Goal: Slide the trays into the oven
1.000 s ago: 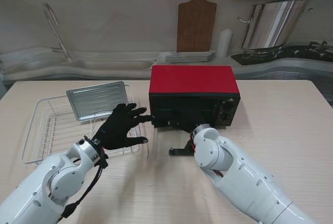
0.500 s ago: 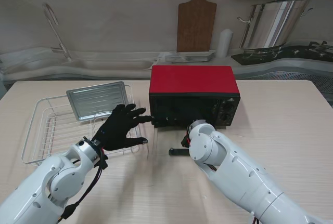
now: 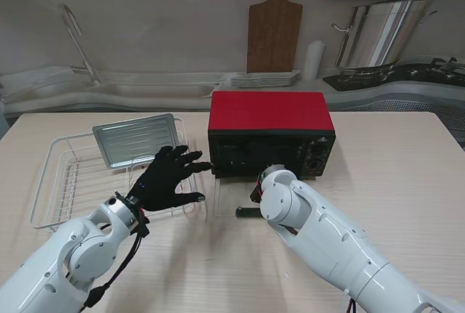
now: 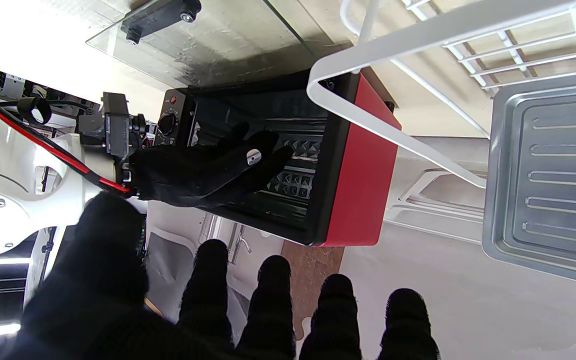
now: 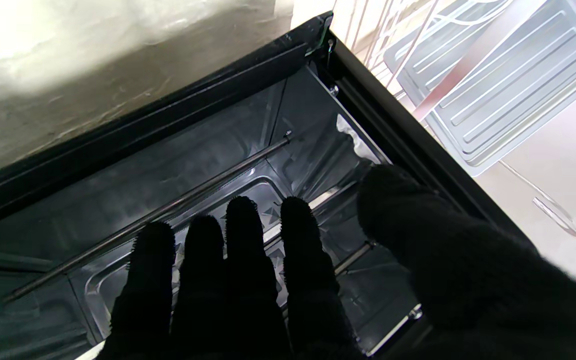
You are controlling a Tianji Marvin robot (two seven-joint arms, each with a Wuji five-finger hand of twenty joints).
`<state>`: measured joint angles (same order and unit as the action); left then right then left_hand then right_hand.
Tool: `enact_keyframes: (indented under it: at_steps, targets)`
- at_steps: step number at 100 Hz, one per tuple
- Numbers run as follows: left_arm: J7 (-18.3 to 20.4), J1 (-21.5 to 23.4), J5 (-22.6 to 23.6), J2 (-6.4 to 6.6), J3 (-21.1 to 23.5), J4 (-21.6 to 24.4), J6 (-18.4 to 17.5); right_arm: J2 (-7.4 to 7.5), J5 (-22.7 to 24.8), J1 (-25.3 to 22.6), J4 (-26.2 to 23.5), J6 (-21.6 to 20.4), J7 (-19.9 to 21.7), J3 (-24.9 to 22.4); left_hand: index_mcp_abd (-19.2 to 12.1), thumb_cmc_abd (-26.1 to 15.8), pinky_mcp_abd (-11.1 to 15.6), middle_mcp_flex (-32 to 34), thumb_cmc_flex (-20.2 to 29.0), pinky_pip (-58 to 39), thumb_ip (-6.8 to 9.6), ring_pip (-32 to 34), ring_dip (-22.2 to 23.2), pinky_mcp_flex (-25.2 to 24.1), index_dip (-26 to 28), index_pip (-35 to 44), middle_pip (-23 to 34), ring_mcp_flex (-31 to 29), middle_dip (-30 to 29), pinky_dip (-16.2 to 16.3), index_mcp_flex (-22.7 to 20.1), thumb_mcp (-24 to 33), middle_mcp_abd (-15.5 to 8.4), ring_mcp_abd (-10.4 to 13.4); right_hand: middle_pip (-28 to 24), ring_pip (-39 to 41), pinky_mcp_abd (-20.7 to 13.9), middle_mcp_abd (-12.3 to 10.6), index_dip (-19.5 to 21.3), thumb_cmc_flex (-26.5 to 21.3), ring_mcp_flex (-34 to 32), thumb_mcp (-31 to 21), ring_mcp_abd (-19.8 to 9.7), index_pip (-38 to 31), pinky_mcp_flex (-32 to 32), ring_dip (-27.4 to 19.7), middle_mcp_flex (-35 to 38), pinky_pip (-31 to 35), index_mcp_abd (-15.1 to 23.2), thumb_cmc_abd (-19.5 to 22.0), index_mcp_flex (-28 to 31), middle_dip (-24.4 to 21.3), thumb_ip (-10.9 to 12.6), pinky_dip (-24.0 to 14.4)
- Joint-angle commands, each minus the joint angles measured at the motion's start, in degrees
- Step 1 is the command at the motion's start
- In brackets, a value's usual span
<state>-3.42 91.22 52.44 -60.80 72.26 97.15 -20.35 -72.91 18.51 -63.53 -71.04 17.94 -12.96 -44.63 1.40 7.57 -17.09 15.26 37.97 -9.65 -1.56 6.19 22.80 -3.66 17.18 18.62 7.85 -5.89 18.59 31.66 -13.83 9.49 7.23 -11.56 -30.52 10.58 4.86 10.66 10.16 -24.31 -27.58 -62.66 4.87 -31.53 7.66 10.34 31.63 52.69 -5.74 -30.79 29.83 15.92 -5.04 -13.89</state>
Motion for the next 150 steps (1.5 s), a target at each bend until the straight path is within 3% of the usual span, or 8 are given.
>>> enact_keyframes:
  at_steps: [1, 33, 64, 90, 106, 131, 150]
  targets:
    - [0.7, 0.4, 0.0, -0.27, 0.1, 0.6, 0.1, -0.90, 0.1, 0.7, 0.5, 0.2, 0.4, 0.3, 0.9, -2.5, 1.2, -2.0, 0.1, 2.9, 2.08, -1.1, -0.9, -1.0, -0.3, -1.2, -0.5, 1.5, -0.6, -0.5, 1.9, -1.4, -0.6, 1.5, 0.9, 0.7, -2.4, -3.4, 0.1, 2.0, 2.3, 0.8, -2.2, 0.4, -1.1, -0.2, -4.0, -0.5, 1.4, 0.6, -2.6, 0.9, 2.0, 0.3]
    - [0.6, 0.7, 0.1, -0.26, 0.4, 0.6, -0.1, -0.53, -0.1, -0.1, -0.5, 0.4, 1.0, -0.2, 0.9, -2.5, 1.1, -2.1, 0.1, 2.9, 2.08, -1.1, -0.9, -1.0, -0.3, -1.2, -0.6, 1.5, -0.7, -0.5, 2.0, -1.4, -0.7, 1.5, 0.2, 2.5, -1.1, -2.7, 0.3, 2.1, 0.8, 0.7, -0.9, -0.6, -0.1, 0.7, -2.1, 1.0, 1.2, 0.5, -1.2, 1.0, 2.1, -0.5]
    - [0.3, 1.1, -0.2, -0.35, 0.6, 0.7, 0.2, 2.24, 1.7, -5.5, -8.2, -0.1, 5.0, -3.0, 0.9, -2.4, 1.1, -2.0, 0.2, 2.9, 2.08, -1.1, -0.9, -1.0, -0.3, -1.1, -0.5, 1.5, -0.6, -0.6, 1.9, -1.4, -0.6, 1.5, -0.4, 4.6, 0.2, -1.7, 0.3, 3.2, -0.1, 1.4, 0.2, -0.6, 0.7, 1.8, -0.5, 2.6, 0.4, 0.9, -0.1, 1.3, 2.2, -1.3]
    - [-0.4, 1.8, -0.3, -0.48, 1.0, 1.1, 0.3, 4.50, 4.0, -13.3, -16.5, -4.3, 6.3, -7.7, 1.0, -2.4, 1.1, -2.0, 0.2, 2.8, 2.09, -1.2, -0.9, -0.9, -0.3, -1.1, -0.6, 1.5, -0.7, -0.5, 1.9, -1.3, -0.6, 1.4, 0.0, 4.4, 0.4, -1.7, 0.1, 3.1, 0.7, 2.0, 0.3, 0.0, 0.2, 1.8, -1.2, 2.3, 0.6, 1.4, -0.9, 1.2, 2.3, -1.3]
    - [-0.9, 2.6, -0.7, -0.61, 1.3, 1.2, 0.6, 5.53, 6.4, -18.8, -21.2, -8.5, 5.7, -10.9, 1.1, -2.6, 1.1, -2.1, 0.1, 2.8, 2.07, -0.3, -0.5, -0.8, -0.4, -1.2, -0.7, 0.3, -0.7, -0.5, 1.9, -1.3, -0.4, 0.8, 0.1, 4.1, 2.1, -2.9, 0.2, 3.0, 3.0, 2.4, 0.4, -0.1, -1.8, 1.7, -3.1, 1.4, 2.3, 2.0, -2.8, 1.2, 2.5, -0.9]
    - [-1.0, 4.0, -2.1, -0.91, 2.2, 2.6, 2.7, 6.41, 8.9, -26.1, -25.6, -16.3, 3.7, -14.8, 1.4, -2.9, 0.7, -0.2, 0.0, 2.7, 2.03, -0.1, -0.5, -0.4, -0.5, -1.2, 0.3, 0.3, -0.4, -0.5, 2.0, -1.5, 0.3, 0.3, 0.0, 2.6, -1.1, -5.6, 1.0, 1.4, 7.0, 1.1, -3.7, -1.6, -5.2, 1.0, -6.8, -1.0, 4.7, 2.2, -6.1, 1.2, 3.1, 0.3]
    - [0.8, 5.4, -4.8, -1.09, 4.3, 4.7, 4.1, 6.83, 10.5, -29.4, -26.2, -21.4, 2.6, -16.1, 1.7, -2.8, 0.4, -0.3, 0.4, 2.5, 2.14, 0.0, -0.5, -0.1, -0.5, -1.1, 0.9, 0.1, -0.3, -0.4, 1.8, -1.4, 0.5, 0.0, 1.6, 0.5, -4.1, -9.7, 0.9, 1.3, 10.1, 1.6, -7.5, -1.7, -7.9, 0.0, -9.9, -3.9, 7.5, 2.8, -8.9, 0.5, 3.2, 1.9]
